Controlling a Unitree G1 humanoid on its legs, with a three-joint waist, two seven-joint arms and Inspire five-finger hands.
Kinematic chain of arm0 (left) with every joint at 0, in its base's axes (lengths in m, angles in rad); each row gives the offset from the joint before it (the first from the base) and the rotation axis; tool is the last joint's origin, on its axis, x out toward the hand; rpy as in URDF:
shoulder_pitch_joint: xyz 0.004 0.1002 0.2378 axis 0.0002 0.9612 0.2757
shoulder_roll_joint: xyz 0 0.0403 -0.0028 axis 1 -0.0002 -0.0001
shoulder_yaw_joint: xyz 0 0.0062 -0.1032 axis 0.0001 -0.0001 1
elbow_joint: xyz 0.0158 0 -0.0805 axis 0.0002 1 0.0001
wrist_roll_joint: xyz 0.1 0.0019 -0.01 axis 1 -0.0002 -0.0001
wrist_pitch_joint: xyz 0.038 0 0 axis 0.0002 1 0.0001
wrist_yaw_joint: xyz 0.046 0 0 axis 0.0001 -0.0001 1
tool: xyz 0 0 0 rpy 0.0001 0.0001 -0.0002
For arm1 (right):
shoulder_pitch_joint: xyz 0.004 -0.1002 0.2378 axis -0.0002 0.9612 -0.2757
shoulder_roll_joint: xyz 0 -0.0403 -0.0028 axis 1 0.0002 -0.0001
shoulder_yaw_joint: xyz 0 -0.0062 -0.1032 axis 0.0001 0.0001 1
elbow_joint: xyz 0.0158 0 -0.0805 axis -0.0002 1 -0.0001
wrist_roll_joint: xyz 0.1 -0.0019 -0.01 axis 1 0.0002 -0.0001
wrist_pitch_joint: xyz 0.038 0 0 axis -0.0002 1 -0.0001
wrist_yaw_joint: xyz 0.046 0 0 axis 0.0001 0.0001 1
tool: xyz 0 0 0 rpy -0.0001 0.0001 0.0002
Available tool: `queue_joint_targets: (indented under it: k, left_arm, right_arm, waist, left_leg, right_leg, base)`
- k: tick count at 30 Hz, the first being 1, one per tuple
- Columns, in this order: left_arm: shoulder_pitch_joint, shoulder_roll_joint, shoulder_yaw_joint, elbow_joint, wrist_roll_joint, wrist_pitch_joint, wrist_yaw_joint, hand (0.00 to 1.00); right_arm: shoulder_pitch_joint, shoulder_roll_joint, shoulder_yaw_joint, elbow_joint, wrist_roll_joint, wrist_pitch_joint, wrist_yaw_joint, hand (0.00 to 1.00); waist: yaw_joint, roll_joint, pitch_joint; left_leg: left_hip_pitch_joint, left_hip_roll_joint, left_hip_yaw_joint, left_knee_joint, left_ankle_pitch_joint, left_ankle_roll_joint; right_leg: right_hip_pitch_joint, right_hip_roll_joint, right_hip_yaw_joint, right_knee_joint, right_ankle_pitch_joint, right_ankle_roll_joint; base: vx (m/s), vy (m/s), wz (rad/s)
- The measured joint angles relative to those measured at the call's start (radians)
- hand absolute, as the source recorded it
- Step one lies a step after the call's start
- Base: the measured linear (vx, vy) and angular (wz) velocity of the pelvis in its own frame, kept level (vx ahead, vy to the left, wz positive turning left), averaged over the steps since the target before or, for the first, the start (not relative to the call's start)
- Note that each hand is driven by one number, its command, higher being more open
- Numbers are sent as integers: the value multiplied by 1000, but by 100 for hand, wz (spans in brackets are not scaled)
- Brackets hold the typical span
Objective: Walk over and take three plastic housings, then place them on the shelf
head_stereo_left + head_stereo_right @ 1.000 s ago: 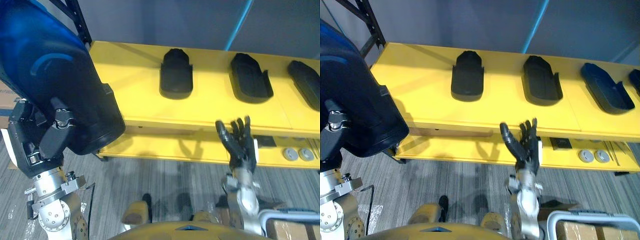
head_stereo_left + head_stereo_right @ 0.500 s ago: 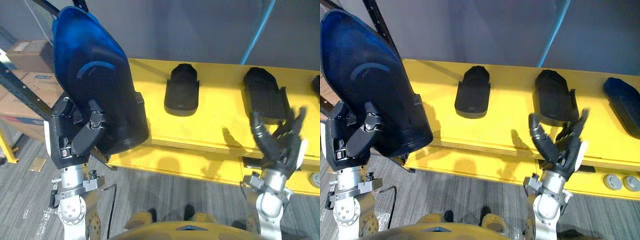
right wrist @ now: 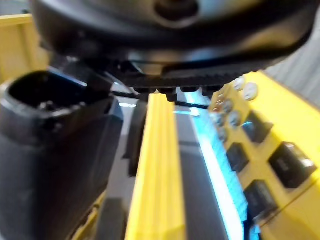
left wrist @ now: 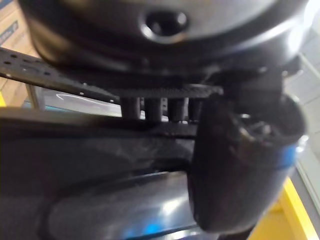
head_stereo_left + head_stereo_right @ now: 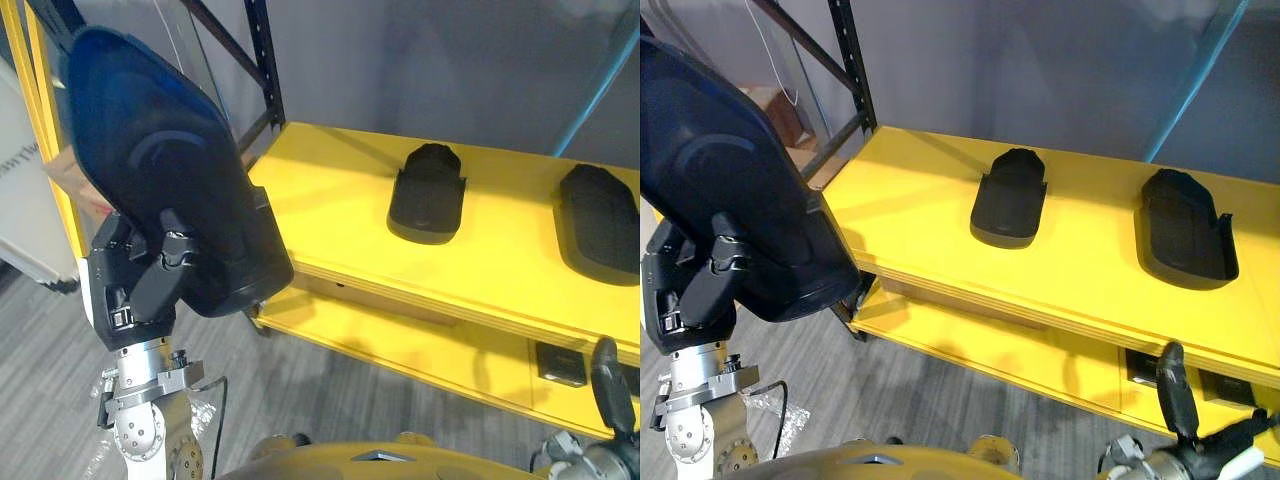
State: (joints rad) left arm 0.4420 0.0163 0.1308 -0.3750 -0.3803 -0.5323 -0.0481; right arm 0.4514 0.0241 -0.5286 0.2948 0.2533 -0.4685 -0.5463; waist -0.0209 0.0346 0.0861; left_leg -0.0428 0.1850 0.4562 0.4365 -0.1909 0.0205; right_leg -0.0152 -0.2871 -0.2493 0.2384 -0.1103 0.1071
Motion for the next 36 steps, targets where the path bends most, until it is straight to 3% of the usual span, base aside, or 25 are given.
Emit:
queue_joint_targets:
  k: [1,2,3,4,7,9,10,11,12,14,15,17,18,19,21,23,25,28,32,36]
  left_arm:
    - [-4,0,-12,0,12,-7,4,0]
    - [-42,19,-52,5,38,-7,-9,0]
    - [-60,32,-53,5,38,3,-10,0]
    - [-86,116,-16,18,19,90,-87,0]
    - [-112,123,-19,54,19,104,-110,0]
    - [-125,102,-25,73,19,110,-105,0]
    - [-131,88,-28,86,12,110,-97,0]
    - [-141,75,-26,110,-3,113,-91,0]
    - [-173,71,-25,164,-12,127,-86,0]
    - [-192,75,5,247,-17,157,-86,0]
    - [-192,76,8,268,-26,175,-86,0]
    - [-194,78,-21,271,-47,195,-103,0]
    - [-210,83,-44,269,-48,196,-122,0]
    - [-228,97,-62,269,-54,197,-137,0]
    - [-262,127,-79,269,-52,209,-141,0]
    - [-291,166,-75,292,-53,214,-143,0]
    - [-283,181,-56,305,-52,229,-143,0]
    - [-272,193,-6,306,-49,260,-133,0]
    - [-284,231,44,308,-43,308,-101,0]
    - [-396,289,94,332,-54,375,-56,0]
  right_arm:
    - [7,-5,-1,18,0,3,1,100]
    - [6,-1,-18,84,0,23,-10,100]
    - [1,20,-22,107,0,38,-15,100]
    - [-53,56,8,321,-36,175,96,100]
    - [-86,47,-3,361,-46,189,109,100]
    - [-88,45,-9,398,-50,187,123,100]
    - [-87,33,-3,469,-48,219,205,100]
    - [-87,-8,5,531,-48,279,346,100]
    - [-87,-69,54,620,-49,358,491,100]
    - [-101,-97,78,688,-49,411,603,100]
    - [-102,-99,77,694,-48,415,628,100]
    - [-112,-112,77,692,-40,422,648,100]
    - [-118,-123,78,682,-40,429,649,100]
    - [-122,-127,79,662,-42,437,647,100]
    - [-130,-129,78,633,-41,431,646,100]
    - [-154,-130,78,630,-46,435,647,100]
    - [-160,-124,79,632,-87,447,651,100]
    - [-153,-106,84,642,-92,473,655,100]
    - [-142,-99,109,675,-94,488,671,100]
    - [-140,-111,103,687,-129,492,687,100]
  waist:
    - [-10,31,-8]
    - [-34,53,-22]
    - [-40,47,-19]
    - [-36,21,-23]
    - [-41,9,-17]
    - [-36,14,-3]
    - [-37,0,6]
    - [-39,1,13]
    - [-33,5,34]
    - [-31,13,50]
    - [-37,20,57]
    - [-37,46,63]
    - [-35,56,62]
    - [-36,51,64]
    - [-40,41,58]
    - [-52,13,74]
    - [-49,0,69]
    - [-37,-2,70]
    - [-47,0,70]
    - [-65,9,74]
  left_leg:
    - [16,56,-13,-18,30,-18]
    - [17,-14,-32,-88,-23,-105]
    - [4,-47,-34,-85,-33,-87]
    - [-3,-62,-42,-104,-51,-87]
    - [4,-55,-49,-130,-28,-93]
    - [11,-43,-54,-128,-12,-76]
    - [3,-22,-74,-87,-13,-74]
    - [-34,2,-127,-3,-18,-65]
    - [-77,22,-203,112,-17,-49]
    - [-85,33,-255,145,10,-17]
    - [-85,36,-258,133,23,-22]
    - [-52,17,-262,-17,19,-62]
    - [-11,-4,-259,-153,59,-78]
    - [40,-11,-240,-235,77,-113]
    - [73,-26,-231,-291,86,-130]
    - [100,-40,-206,-305,84,-132]
    - [109,-41,-174,-305,78,-128]
    - [110,-47,-133,-305,72,-125]
    - [101,-50,-127,-281,48,-129]
    - [25,-25,-132,-209,16,-147]
  right_leg:
    - [-3,-4,16,23,-11,28]
    - [-54,-83,74,72,-15,71]
    - [-54,-104,96,56,-10,76]
    - [-14,-88,43,-47,123,15]
    - [-14,-72,22,-65,149,22]
    - [-18,-53,2,-45,93,9]
    - [-14,-7,5,-16,18,-7]
    - [0,10,-4,-12,-7,-16]
    - [21,31,-1,-15,-23,11]
    - [48,53,19,-33,-29,33]
    - [50,56,29,-41,-27,31]
    - [32,63,44,-55,-2,33]
    - [17,68,54,-51,1,33]
    - [11,75,73,-45,1,33]
    - [-6,71,96,-36,3,36]
    - [-2,60,117,-48,22,34]
    - [0,62,121,-85,62,21]
    - [3,61,117,-150,122,9]
    - [10,56,104,-192,141,18]
    - [-32,69,105,-205,156,31]
  base:
    - [-132,764,-67]
    - [-60,713,-4]
    - [142,867,28]
    - [179,436,28]
    - [165,97,6]
    - [118,-58,-3]
    - [83,-214,8]
    - [64,-244,11]
    - [12,-172,2]
    - [15,-133,-21]
    - [64,-116,-26]
    - [58,-45,-22]
    - [55,4,-31]
    - [61,14,-31]
    - [22,53,-38]
    - [-24,106,-42]
    - [-41,102,-46]
    - [-64,72,-38]
    - [-95,16,-14]
    - [-111,-20,-2]
